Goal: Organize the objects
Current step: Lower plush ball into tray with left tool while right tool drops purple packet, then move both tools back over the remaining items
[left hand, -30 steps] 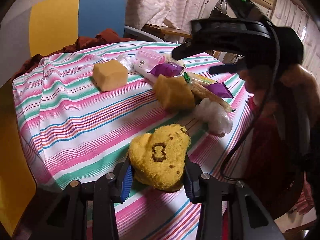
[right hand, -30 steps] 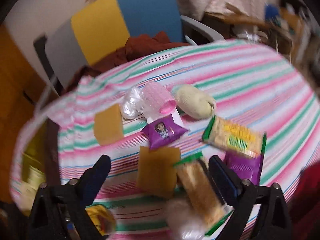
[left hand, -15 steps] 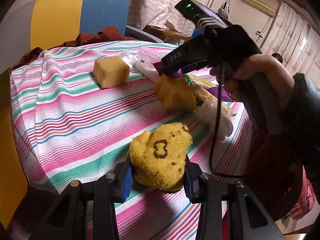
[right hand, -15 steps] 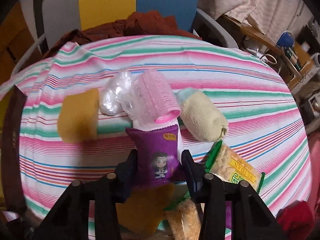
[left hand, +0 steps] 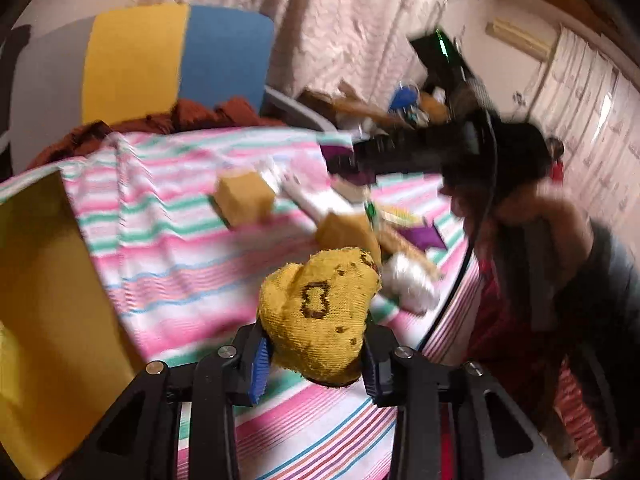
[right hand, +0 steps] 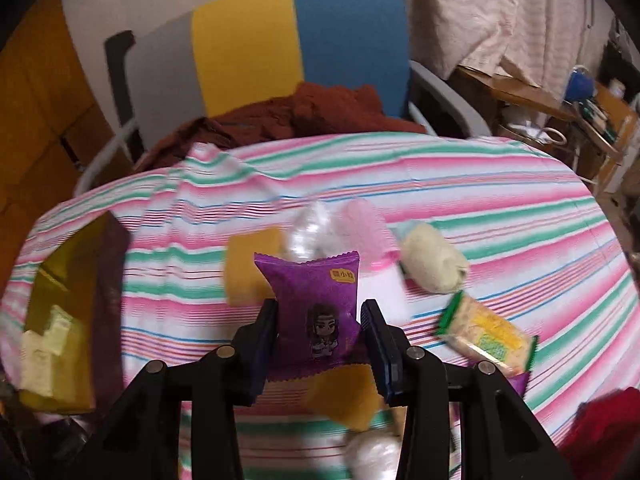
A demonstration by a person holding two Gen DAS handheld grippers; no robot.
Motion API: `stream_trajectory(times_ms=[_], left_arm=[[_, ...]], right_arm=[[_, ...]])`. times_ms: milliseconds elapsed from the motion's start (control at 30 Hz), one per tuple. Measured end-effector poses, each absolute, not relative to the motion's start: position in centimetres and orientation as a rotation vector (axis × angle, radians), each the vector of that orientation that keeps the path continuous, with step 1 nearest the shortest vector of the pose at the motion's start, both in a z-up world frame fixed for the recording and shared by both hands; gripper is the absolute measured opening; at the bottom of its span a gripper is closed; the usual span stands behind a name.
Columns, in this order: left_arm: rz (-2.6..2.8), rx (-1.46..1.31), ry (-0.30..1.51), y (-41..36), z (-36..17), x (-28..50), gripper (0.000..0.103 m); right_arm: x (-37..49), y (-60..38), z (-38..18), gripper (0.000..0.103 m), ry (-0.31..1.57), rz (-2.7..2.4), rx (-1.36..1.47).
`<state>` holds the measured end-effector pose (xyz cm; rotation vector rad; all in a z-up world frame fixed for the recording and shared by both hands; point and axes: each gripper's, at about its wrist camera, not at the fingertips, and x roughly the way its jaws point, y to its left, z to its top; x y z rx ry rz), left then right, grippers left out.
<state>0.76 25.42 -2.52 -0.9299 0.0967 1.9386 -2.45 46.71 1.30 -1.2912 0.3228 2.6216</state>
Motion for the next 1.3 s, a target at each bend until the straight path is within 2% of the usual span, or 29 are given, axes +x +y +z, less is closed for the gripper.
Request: stream_trajectory(times_ms=[200, 533, 600, 633, 667, 833, 1000, 1167, 1300], left_arm=[[2.116, -0.920, -0.050, 18.3, 0.7, -2.3, 0.037], [2.511, -0.986, -0.125, 6.4, 1.9, -9.1, 0.038], [2.591, -0.991, -0.114, 4.6, 1.9, -10.3, 0.041], [2.621, -1.019, -0.098, 4.1, 1.6, -10.9, 0.049], [2.634, -1.060, -0.098, 3.2, 1.2, -11.8, 0.050], [2.685, -1.135, -0.181, 0.8, 0.2, -12.0, 0.052], [2.699, -1.108, -0.189, 0.7, 0.0, -10.1, 0.052], [2.704, -1.075, -0.178, 1.4, 0.5, -8.0, 0.052], [2.693, -1.073, -0.125, 2.4, 0.4, -6.7, 0.052]], right_arm=[[-3.4, 40.0, 2.6, 0.042, 0.314, 2.793, -1.311], [-5.1, 25.6, 1.9, 0.043, 0.279, 3.065, -1.527], [-5.4, 22.7, 1.4, 0.046, 0.282, 3.112, -1.577], [-5.3, 21.5, 1.1, 0.046, 0.281, 3.134, -1.604], [-5.3, 20.9, 1.0, 0.046, 0.279, 3.147, -1.617], [-4.3, 18.0, 0.1, 0.058, 0.201, 3.180, -1.679], [-3.7, 18.3, -0.4, 0.060, 0.127, 3.148, -1.666], [-2.8, 19.6, -0.6, 0.075, 0.040, 3.095, -1.605], [-2.2, 20.5, -0.5, 0.082, 0.016, 3.071, -1.570]])
